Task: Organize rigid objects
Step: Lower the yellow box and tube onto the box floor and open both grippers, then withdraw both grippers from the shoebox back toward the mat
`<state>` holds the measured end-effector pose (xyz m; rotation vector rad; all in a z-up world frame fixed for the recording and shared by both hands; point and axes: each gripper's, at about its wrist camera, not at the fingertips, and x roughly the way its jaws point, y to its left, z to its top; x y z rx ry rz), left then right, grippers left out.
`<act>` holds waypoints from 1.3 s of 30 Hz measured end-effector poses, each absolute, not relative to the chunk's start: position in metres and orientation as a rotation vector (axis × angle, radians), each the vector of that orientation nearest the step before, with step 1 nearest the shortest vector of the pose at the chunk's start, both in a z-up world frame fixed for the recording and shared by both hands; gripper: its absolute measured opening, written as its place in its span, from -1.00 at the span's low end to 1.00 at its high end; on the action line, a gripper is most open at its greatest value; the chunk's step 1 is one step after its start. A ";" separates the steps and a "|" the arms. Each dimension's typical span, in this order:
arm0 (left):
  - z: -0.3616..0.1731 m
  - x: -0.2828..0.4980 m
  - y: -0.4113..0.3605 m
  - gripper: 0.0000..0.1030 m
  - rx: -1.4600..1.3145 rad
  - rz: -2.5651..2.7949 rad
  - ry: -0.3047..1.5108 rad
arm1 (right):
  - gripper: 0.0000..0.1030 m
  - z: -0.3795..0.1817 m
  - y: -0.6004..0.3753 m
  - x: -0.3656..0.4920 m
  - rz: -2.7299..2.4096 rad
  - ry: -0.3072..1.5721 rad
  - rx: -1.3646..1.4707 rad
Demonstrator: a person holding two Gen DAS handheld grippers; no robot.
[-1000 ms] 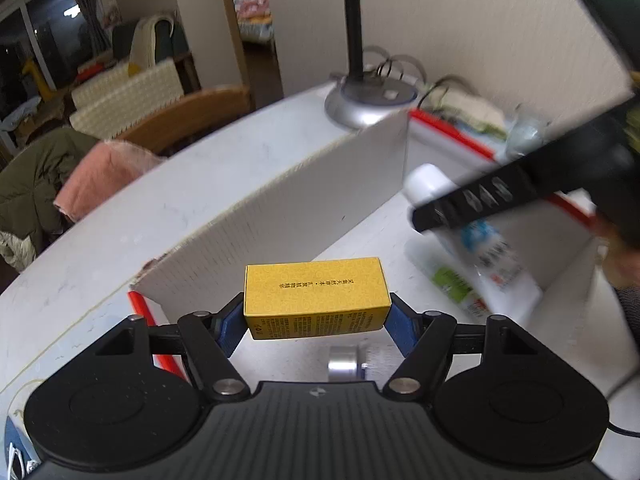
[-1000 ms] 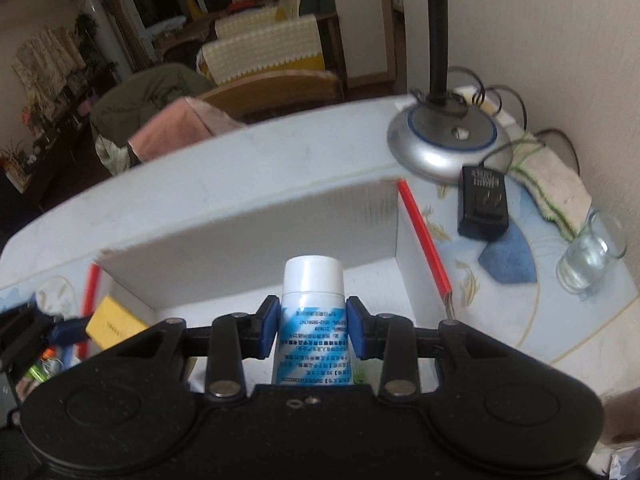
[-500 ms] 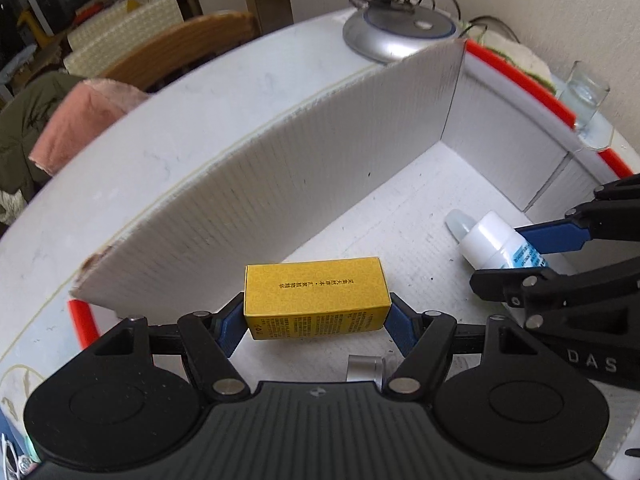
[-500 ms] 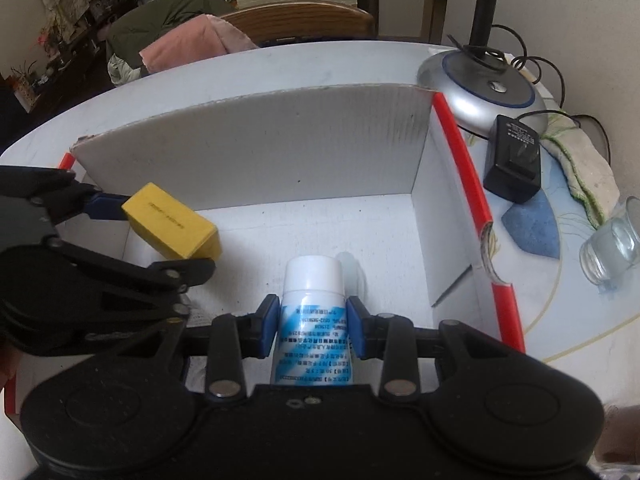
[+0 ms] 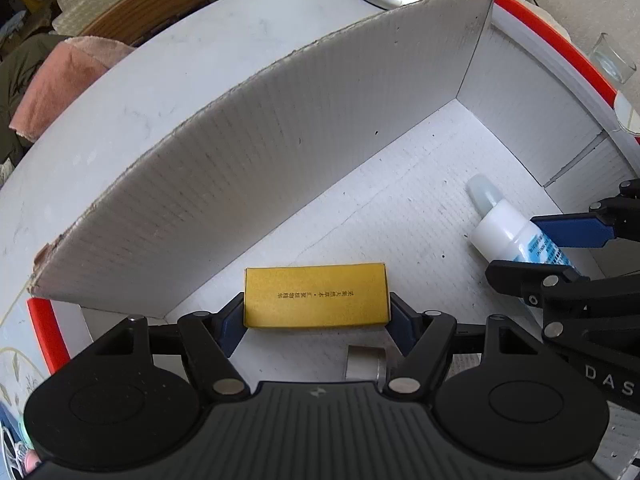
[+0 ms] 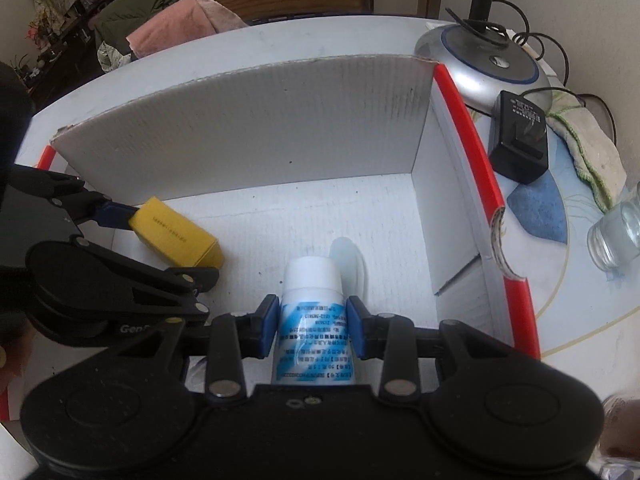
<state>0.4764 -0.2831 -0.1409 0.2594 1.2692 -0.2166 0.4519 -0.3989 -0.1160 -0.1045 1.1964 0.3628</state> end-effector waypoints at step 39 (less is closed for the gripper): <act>-0.021 0.364 -0.240 0.40 0.076 -0.241 0.921 | 0.23 -0.020 -0.412 0.367 0.450 0.965 0.000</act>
